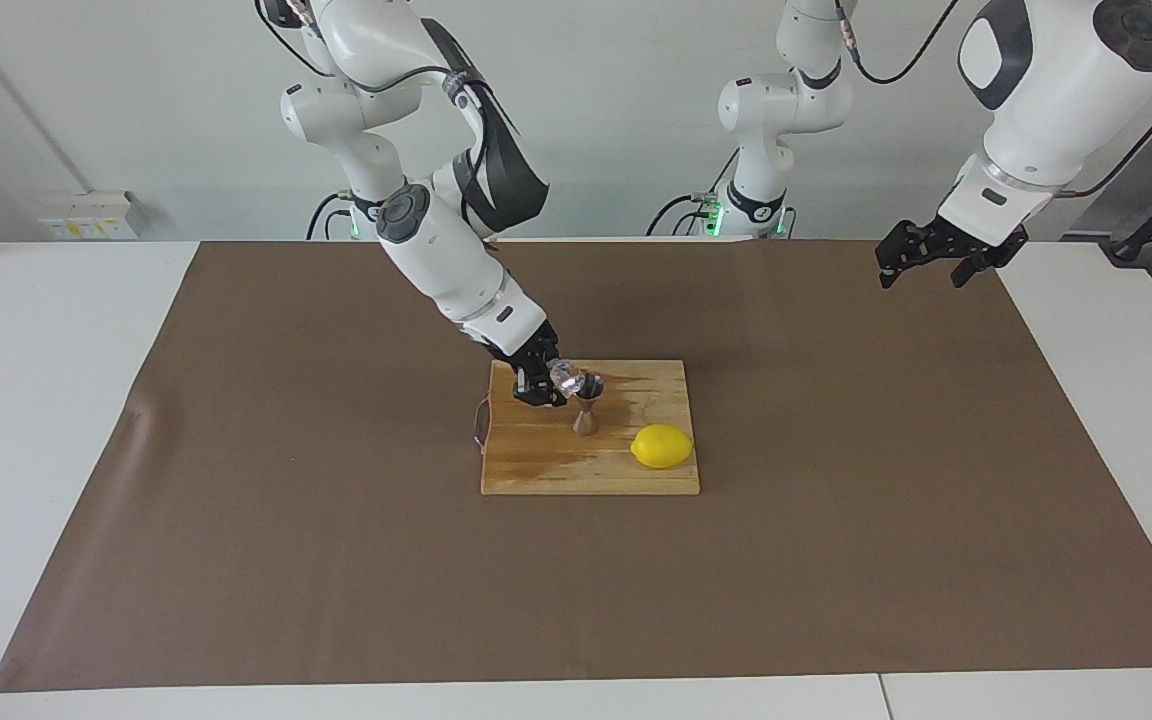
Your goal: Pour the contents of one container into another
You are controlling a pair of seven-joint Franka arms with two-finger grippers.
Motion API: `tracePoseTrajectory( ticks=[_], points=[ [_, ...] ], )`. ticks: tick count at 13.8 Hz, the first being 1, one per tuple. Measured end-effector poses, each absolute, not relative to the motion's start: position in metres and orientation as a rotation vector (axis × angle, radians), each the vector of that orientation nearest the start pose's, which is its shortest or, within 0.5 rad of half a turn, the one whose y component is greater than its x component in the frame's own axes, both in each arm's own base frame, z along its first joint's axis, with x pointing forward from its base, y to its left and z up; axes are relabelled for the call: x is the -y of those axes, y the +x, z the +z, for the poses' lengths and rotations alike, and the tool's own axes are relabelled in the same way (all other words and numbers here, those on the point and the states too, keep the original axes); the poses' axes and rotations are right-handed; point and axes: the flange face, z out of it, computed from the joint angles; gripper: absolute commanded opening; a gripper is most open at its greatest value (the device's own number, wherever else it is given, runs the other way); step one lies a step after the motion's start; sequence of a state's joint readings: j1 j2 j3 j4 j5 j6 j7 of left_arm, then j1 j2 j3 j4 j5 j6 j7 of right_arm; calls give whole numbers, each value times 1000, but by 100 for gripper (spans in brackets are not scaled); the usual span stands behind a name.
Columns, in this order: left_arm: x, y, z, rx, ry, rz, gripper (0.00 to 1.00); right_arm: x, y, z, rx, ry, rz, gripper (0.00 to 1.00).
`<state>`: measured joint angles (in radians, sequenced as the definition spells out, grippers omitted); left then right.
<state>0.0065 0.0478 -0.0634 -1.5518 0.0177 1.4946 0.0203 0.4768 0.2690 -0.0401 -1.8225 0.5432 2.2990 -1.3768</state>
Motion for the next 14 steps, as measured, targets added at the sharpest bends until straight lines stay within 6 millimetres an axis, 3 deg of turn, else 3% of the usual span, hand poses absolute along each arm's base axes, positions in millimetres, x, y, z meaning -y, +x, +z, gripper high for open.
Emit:
tracePoseTrajectory(
  ticks=[14],
  points=[
    [29, 559, 601, -120, -3118, 163, 100, -306, 578, 436, 1973, -2150, -416, 0]
  ],
)
